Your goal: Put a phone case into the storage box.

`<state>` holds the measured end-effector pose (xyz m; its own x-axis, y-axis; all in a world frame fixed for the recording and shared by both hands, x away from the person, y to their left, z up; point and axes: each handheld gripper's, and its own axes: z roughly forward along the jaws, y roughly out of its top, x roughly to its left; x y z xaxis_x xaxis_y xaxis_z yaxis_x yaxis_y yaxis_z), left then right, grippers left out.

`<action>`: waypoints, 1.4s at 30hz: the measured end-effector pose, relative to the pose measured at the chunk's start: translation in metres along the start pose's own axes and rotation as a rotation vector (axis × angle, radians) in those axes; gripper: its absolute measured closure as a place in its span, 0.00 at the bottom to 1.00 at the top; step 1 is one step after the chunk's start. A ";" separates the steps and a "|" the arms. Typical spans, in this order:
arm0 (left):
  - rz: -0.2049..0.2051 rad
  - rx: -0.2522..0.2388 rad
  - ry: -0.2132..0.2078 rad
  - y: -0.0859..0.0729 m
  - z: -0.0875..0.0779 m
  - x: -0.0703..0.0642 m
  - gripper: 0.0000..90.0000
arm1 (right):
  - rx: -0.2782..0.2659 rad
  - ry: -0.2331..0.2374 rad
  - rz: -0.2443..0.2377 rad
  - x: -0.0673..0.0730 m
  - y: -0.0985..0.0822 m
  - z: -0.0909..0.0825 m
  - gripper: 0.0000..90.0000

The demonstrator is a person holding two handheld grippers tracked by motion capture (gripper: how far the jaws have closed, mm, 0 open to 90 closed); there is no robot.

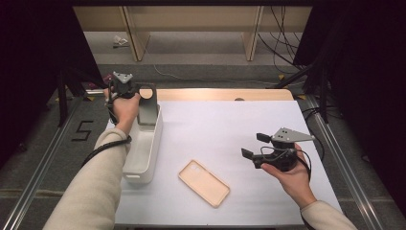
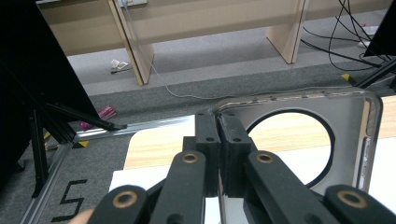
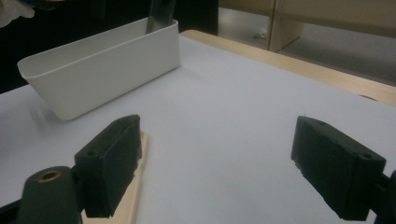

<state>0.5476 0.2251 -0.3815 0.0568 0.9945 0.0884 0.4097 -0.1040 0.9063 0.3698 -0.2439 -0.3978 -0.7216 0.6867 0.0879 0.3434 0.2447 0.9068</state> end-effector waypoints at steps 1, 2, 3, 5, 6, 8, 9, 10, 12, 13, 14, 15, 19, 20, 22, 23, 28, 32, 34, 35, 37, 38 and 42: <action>0.002 0.003 0.001 -0.001 0.000 0.000 0.97 | 0.000 0.000 0.000 0.000 0.000 0.000 0.19; 0.004 0.005 0.001 -0.001 0.001 0.000 0.97 | 0.000 0.000 0.001 0.000 0.000 0.000 0.19; 0.005 0.006 0.001 -0.002 0.001 0.000 0.97 | 0.000 0.001 0.000 0.000 0.000 0.000 0.19; 0.007 0.011 0.000 -0.003 0.002 0.000 0.97 | 0.000 0.001 0.001 0.000 0.000 0.000 0.19; 0.007 0.012 0.000 -0.003 0.002 0.000 0.97 | 0.000 0.001 0.000 0.000 0.000 0.000 0.19; 0.008 0.012 -0.001 -0.004 0.003 0.000 0.97 | 0.000 0.001 0.000 0.000 0.000 0.000 0.19; 0.009 0.013 -0.002 -0.004 0.003 -0.001 0.97 | 0.000 0.001 0.000 0.000 0.000 0.000 0.19; 0.012 0.014 -0.002 -0.004 0.003 -0.001 0.97 | 0.000 0.001 0.001 0.000 0.000 0.000 0.19; 0.014 0.014 -0.001 -0.004 0.004 -0.001 0.97 | 0.000 0.001 0.000 0.000 0.000 0.000 0.19; 0.015 0.014 -0.001 -0.004 0.004 -0.001 0.97 | 0.000 0.001 0.000 0.000 0.000 0.000 0.19; 0.016 0.014 0.000 -0.004 0.004 -0.001 0.97 | 0.000 0.001 0.000 0.000 0.000 0.000 0.19; 0.018 0.014 0.000 -0.004 0.004 -0.001 0.97 | -0.001 0.001 0.000 0.000 0.000 0.000 0.19; 0.024 0.016 0.001 -0.004 0.005 -0.001 0.96 | -0.001 0.001 0.001 0.000 0.000 0.000 0.19; 0.025 0.016 0.001 -0.004 0.005 -0.001 0.96 | 0.000 0.001 0.000 0.000 0.000 0.000 0.19; 0.029 0.017 0.002 -0.005 0.006 -0.001 0.96 | 0.000 0.002 0.000 0.000 0.000 0.000 0.19; 0.029 0.017 0.001 -0.005 0.006 -0.001 0.96 | 0.000 0.001 0.000 0.000 0.000 0.000 0.19; 0.035 0.021 0.004 -0.006 0.007 -0.001 0.96 | 0.001 0.001 0.001 0.000 0.000 0.000 0.19; 0.034 0.024 0.006 -0.007 0.006 0.000 0.95 | -0.001 0.001 0.001 0.000 0.000 0.000 0.19; 0.033 0.024 0.006 -0.007 0.007 0.000 0.95 | 0.000 0.001 0.001 0.000 0.000 0.000 0.19; 0.034 0.025 0.006 -0.008 0.007 0.000 0.95 | 0.000 0.000 0.001 0.000 0.000 0.000 0.19; 0.033 0.025 0.006 -0.008 0.006 0.000 0.95 | 0.001 -0.001 0.001 0.000 0.000 0.000 0.19; 0.034 0.026 0.006 -0.008 0.006 0.000 0.95 | 0.001 -0.001 0.002 0.000 0.000 0.000 0.19; 0.037 0.029 0.008 -0.009 0.007 0.000 0.94 | 0.001 0.000 0.001 0.000 0.000 0.000 0.19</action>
<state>0.5501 0.2263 -0.3919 0.0651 0.9900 0.1250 0.4341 -0.1409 0.8898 0.3700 -0.2440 -0.3980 -0.7209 0.6873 0.0890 0.3451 0.2445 0.9062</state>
